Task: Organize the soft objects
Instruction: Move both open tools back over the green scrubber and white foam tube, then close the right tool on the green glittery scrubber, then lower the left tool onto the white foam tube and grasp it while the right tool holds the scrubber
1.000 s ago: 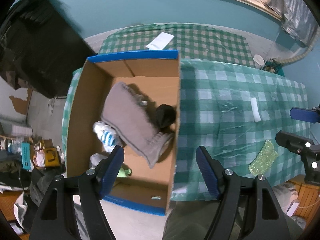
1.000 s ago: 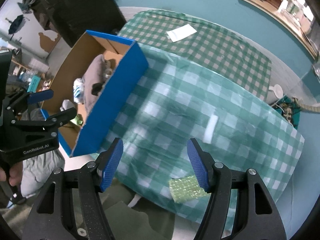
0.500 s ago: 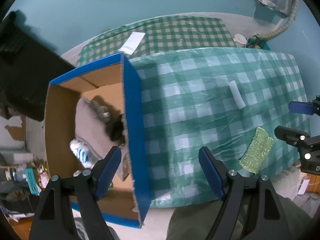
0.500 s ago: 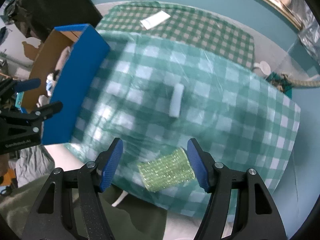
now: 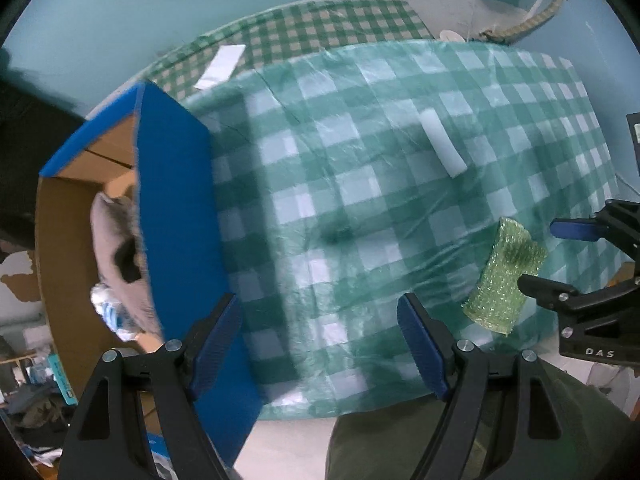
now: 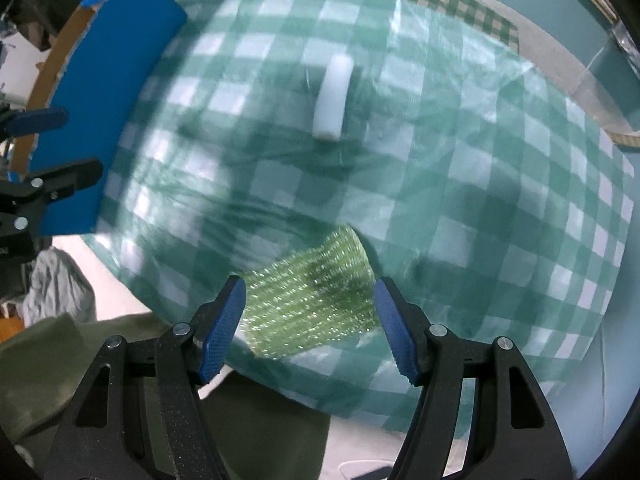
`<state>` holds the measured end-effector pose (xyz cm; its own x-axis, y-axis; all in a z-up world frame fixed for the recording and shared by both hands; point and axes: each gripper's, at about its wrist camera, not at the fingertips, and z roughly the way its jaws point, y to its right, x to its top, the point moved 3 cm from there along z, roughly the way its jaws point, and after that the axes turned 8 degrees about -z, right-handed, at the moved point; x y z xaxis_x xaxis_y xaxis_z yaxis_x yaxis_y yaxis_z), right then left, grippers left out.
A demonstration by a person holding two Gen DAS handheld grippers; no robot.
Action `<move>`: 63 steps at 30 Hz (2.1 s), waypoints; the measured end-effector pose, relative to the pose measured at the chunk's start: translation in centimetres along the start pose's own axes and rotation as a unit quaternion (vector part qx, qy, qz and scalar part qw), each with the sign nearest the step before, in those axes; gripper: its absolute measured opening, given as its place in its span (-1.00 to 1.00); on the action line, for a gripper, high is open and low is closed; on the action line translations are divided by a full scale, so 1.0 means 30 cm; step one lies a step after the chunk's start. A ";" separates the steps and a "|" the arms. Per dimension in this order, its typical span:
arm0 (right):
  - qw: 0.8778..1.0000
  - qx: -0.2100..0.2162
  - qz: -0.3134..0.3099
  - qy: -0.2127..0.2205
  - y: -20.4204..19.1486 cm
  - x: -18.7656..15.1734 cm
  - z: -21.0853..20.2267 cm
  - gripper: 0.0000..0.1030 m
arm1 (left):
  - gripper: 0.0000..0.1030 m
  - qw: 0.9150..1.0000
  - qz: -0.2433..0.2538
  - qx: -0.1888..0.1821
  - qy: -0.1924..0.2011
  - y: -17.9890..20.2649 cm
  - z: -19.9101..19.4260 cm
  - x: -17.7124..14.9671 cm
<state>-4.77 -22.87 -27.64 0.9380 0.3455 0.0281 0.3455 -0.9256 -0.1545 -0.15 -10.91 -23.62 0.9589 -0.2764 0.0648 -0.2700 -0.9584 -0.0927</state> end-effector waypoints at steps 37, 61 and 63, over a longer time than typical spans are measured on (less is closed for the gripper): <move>0.999 -0.016 -0.046 -0.012 -0.082 -0.069 0.140 -0.71 | 0.57 0.999 0.023 0.022 -0.021 0.110 0.111 -0.008; 0.996 -0.004 0.053 0.069 0.272 0.034 -0.074 -0.71 | 0.57 0.999 -0.039 -0.006 -0.026 0.235 0.150 0.246; 0.996 -0.005 0.059 0.072 0.303 0.050 -0.078 -0.71 | 0.57 0.998 -0.048 -0.007 -0.026 0.243 0.153 0.269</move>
<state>-0.15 -31.11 -26.70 0.9658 0.2094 0.1526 0.2326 -0.9602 -0.1544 6.04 -19.79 -28.34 0.9835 -0.1797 0.0207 -0.1777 -0.9813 -0.0745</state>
